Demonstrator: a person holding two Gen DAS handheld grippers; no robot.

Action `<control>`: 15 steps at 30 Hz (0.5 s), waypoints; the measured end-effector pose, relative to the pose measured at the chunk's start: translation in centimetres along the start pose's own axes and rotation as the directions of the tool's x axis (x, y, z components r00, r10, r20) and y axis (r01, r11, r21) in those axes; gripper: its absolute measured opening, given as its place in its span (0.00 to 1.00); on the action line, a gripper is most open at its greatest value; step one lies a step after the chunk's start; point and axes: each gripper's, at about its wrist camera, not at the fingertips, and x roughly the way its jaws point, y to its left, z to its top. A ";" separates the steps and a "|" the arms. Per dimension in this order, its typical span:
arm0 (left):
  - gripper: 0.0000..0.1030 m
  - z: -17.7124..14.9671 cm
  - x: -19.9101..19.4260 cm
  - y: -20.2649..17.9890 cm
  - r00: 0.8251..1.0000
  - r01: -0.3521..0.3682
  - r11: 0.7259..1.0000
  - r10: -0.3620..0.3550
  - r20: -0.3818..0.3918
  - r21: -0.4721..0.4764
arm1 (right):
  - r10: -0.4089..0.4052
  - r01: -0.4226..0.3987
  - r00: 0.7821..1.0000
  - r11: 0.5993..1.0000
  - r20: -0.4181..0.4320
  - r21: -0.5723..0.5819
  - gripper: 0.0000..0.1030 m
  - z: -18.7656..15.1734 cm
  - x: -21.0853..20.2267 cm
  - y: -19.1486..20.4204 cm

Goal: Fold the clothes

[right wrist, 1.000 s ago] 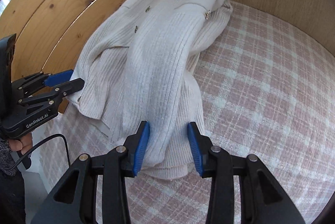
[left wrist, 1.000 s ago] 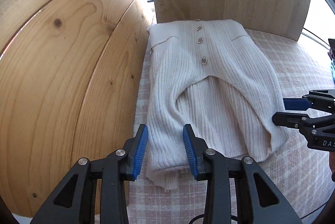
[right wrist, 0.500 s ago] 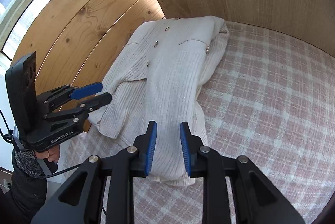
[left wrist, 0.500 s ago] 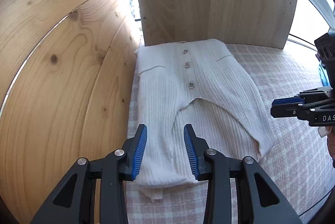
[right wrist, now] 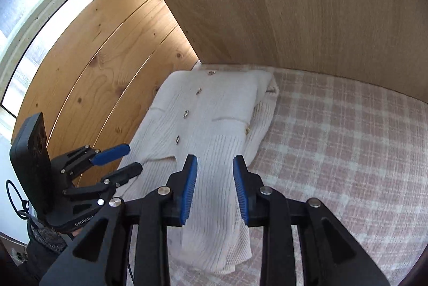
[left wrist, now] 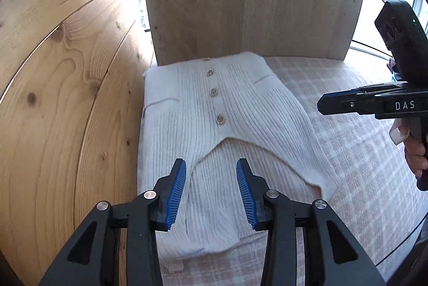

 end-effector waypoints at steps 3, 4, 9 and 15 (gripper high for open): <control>0.36 -0.3 3.2 0.1 0.997 -0.028 1.000 0.029 -0.076 0.011 | -0.047 0.044 0.997 0.998 -0.055 -0.053 0.27 0.2 3.6 0.5; 0.37 -0.7 4.4 0.1 0.993 -0.038 0.999 0.039 -0.110 0.017 | -0.052 0.046 0.992 0.998 -0.118 -0.052 0.27 -0.4 4.7 -0.1; 0.37 -1.5 3.6 -1.4 0.995 -0.043 0.994 0.052 -0.091 0.098 | 0.006 -0.007 1.000 0.998 0.007 0.068 0.26 0.2 0.8 -4.9; 0.49 3.0 0.1 -5.4 0.993 0.114 0.993 -0.114 0.012 0.021 | -0.110 0.109 0.993 0.994 0.043 0.028 0.04 3.2 2.2 -7.4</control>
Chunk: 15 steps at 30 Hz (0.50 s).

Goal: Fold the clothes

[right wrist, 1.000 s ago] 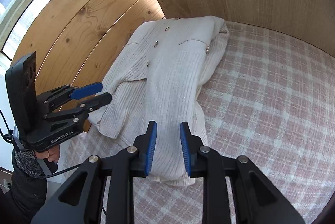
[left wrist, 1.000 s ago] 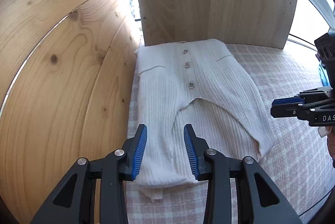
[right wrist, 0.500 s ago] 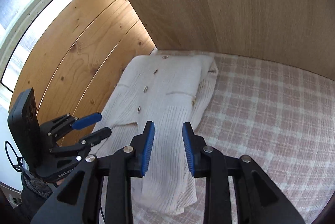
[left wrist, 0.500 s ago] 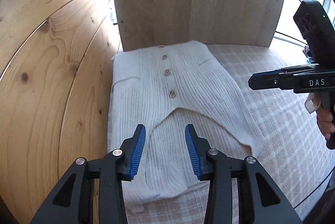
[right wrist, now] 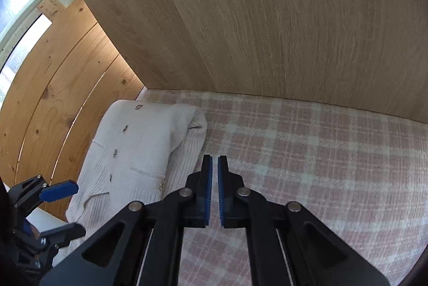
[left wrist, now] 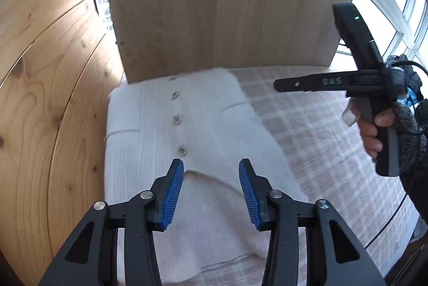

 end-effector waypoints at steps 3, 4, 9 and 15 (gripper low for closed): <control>0.60 2.1 3.0 -2.9 1.000 0.001 0.999 0.000 -0.009 0.046 | 0.037 -0.038 0.999 0.999 -0.013 -0.027 0.04 0.7 2.0 0.3; 0.60 2.1 4.6 -3.2 0.999 -0.028 0.997 0.031 -0.037 0.066 | 0.054 -0.054 0.998 0.998 -0.019 -0.030 0.04 0.8 2.4 0.1; 0.46 0.7 8.8 -1.4 0.994 -0.024 0.999 0.027 -0.103 0.033 | 0.144 -0.146 0.989 0.987 -0.046 -0.063 0.05 1.0 4.3 1.0; 0.41 -0.4 7.4 -0.1 0.998 0.034 0.999 -0.034 -0.058 -0.002 | 0.049 -0.056 0.995 0.995 -0.089 -0.078 0.06 2.6 5.9 1.3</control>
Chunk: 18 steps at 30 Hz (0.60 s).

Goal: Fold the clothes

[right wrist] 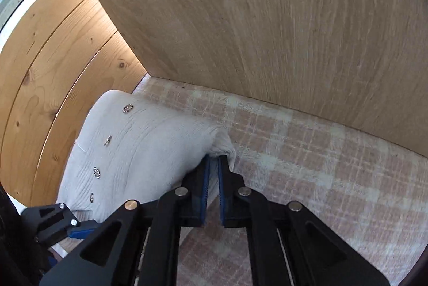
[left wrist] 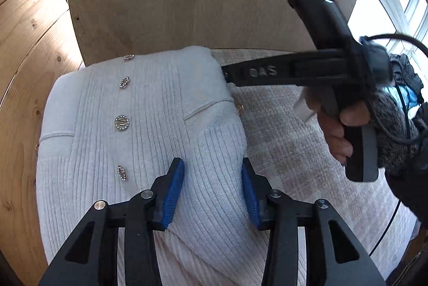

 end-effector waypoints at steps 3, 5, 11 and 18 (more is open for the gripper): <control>0.41 0.1 -1.3 -0.6 1.000 0.009 1.000 -0.009 0.005 -0.005 | 0.032 -0.032 0.998 0.999 0.054 -0.001 0.07 -2.1 -5.1 -0.3; 0.41 -0.6 -4.4 -0.4 0.998 0.056 0.998 -0.054 0.043 -0.040 | 0.051 -0.052 0.996 0.999 0.072 0.014 0.07 -5.8 -9.6 -1.0; 0.41 -8.9 -14.7 -0.3 0.994 0.075 0.994 -0.069 0.080 -0.074 | -0.075 0.075 0.997 0.992 -0.011 0.097 0.07 -23.6 -21.0 -2.5; 0.42 -22.2 -18.3 -4.9 0.990 0.043 0.993 -0.057 -0.129 -0.112 | -0.235 0.259 0.964 0.940 -0.128 0.224 0.07 -38.8 -25.2 -1.6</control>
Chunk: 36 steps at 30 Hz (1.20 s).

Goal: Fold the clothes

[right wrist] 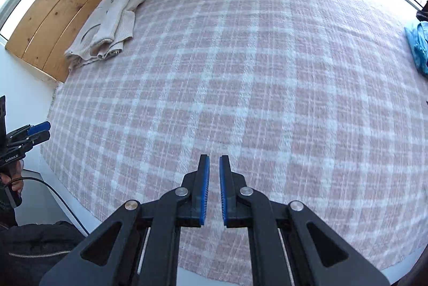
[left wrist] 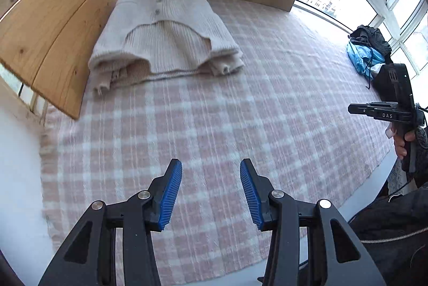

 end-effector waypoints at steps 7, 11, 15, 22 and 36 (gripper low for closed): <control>0.42 -2.3 1.3 -1.6 0.998 -0.046 0.997 0.049 0.033 -0.070 | -0.102 0.105 0.993 0.994 0.060 -0.037 0.10 -0.8 -0.8 1.4; 0.42 -2.1 0.1 -1.6 0.990 -0.094 0.986 0.107 0.090 -0.138 | -0.123 0.133 0.985 0.988 0.124 -0.078 0.31 -0.8 -2.1 3.6; 0.43 -2.8 -2.2 -3.1 0.976 -0.112 0.978 0.142 0.166 -0.175 | -0.159 0.185 0.968 0.974 0.193 -0.127 0.39 -1.6 -3.6 5.6; 0.68 -3.2 -6.8 -7.2 0.923 -0.144 0.967 0.207 0.323 -0.208 | -0.184 0.235 0.943 0.958 0.276 -0.166 0.45 -1.8 -7.4 6.6; 0.73 -2.4 -9.8 -13.2 0.882 -0.206 0.958 0.270 0.387 -0.198 | -0.154 0.213 0.924 0.968 0.351 -0.135 0.47 -0.7 -11.8 5.7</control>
